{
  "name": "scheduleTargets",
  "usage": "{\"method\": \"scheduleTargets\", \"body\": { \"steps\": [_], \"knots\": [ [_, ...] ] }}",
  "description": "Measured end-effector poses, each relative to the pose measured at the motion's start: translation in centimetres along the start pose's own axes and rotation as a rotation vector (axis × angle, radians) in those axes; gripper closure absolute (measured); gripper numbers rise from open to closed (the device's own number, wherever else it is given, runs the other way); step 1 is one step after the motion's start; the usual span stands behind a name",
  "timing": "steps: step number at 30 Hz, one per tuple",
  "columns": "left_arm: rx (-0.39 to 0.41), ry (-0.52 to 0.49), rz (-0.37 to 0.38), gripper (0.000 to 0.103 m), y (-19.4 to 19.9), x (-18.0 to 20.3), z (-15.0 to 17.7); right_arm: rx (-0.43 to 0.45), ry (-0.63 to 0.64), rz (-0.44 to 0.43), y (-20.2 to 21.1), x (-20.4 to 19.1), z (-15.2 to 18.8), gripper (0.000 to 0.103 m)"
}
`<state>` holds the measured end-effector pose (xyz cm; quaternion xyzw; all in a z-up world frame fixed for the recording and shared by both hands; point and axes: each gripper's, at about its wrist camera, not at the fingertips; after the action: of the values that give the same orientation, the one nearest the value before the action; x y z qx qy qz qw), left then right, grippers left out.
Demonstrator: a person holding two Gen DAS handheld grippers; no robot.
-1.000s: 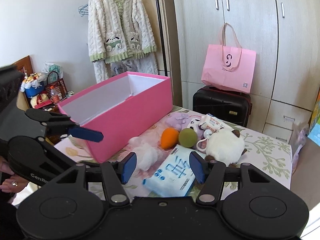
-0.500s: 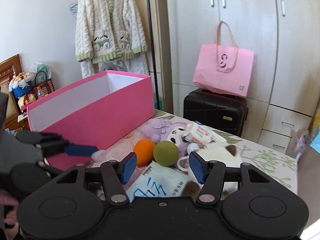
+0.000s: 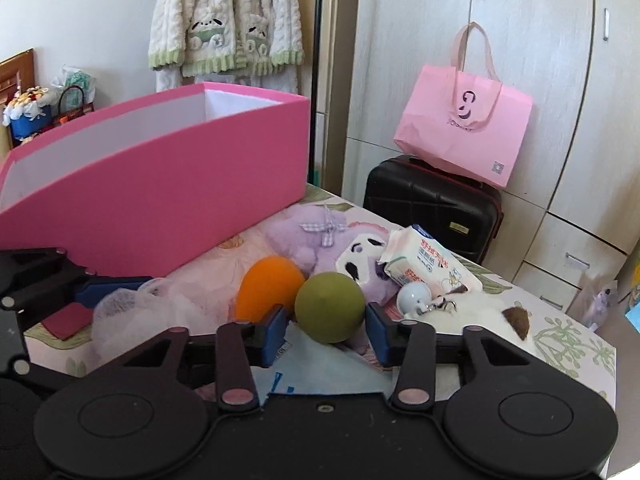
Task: Organize soft objects
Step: 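Grasp the white mesh puff with the left tool while the right tool grasps the green ball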
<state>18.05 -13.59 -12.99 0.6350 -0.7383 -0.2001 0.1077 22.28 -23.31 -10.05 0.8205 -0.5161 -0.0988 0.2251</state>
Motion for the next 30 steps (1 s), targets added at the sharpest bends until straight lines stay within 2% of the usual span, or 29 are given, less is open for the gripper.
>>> {"method": "scheduleTargets", "body": {
  "steps": [3,6,10,19,24,30],
  "knots": [
    [0.003,-0.030,-0.020,0.055,-0.1,0.1,0.0,0.016,0.015,0.013,0.4,-0.2,0.4,0.063],
    [0.018,-0.065,-0.029,0.059,0.2,0.4,0.0,0.042,-0.016,0.016,1.2,-0.2,0.6,0.063],
    [0.039,-0.093,-0.015,0.059,0.9,0.8,0.0,0.070,-0.066,0.026,2.4,-0.3,0.9,0.063],
    [0.049,-0.085,0.019,0.059,2.6,0.3,-0.2,0.119,-0.179,0.066,5.7,-1.0,2.5,0.063],
    [0.050,-0.069,0.054,0.059,4.0,-0.3,-0.1,0.138,-0.255,0.113,7.6,-1.0,3.6,0.063],
    [0.052,-0.043,0.097,0.059,5.9,-0.7,0.1,0.137,-0.273,0.172,9.5,-2.4,4.9,0.063]
  ]
}}
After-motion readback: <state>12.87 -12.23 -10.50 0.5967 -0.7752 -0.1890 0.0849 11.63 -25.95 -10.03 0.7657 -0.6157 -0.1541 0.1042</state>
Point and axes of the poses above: each gripper's, at about its wrist camera, not at the fingertips, and y roughly against the way its jaws point, x to its right, z to its underside, and after that the axes turned 9 degrees about x, right-handed
